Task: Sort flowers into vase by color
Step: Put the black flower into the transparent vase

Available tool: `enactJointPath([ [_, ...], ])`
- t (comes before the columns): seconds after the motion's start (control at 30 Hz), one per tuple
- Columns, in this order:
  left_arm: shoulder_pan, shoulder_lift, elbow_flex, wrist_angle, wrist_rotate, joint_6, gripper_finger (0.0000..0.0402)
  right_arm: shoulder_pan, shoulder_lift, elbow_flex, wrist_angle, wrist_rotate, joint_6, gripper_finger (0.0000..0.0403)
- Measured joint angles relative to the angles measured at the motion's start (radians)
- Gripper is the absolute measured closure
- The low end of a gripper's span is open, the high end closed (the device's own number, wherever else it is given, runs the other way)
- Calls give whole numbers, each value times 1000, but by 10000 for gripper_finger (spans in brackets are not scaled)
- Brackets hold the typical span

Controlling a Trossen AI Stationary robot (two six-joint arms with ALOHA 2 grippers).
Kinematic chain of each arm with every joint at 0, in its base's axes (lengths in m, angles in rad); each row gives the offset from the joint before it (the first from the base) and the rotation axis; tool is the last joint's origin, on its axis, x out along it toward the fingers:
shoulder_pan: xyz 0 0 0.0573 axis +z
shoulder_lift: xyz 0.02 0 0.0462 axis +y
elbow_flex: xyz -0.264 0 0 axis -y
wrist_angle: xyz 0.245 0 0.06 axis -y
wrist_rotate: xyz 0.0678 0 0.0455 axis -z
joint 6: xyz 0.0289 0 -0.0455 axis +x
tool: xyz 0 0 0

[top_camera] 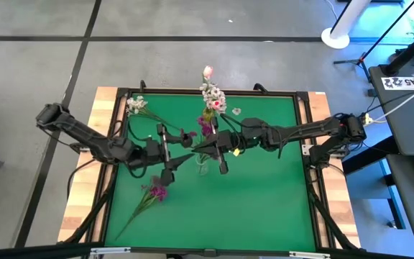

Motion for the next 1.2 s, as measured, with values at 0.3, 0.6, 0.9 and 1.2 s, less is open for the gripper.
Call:
enactJointPath([
  [0.3, -1, 25, 28, -54, -68, 0, 191, 0, 0, 0, -3, -15, 3, 402],
  [0.6, -17, 23, 28, -57, -112, 25, 286, 0, 0, 0, -4, -24, 3, 402],
  [0.9, -17, 23, 28, -60, -104, 22, 393, -2, 0, 0, -7, -19, 39, 401],
  [1.2, -38, 23, 28, -58, -112, 23, 399, 0, -5, 0, -10, -78, 58, 313],
])
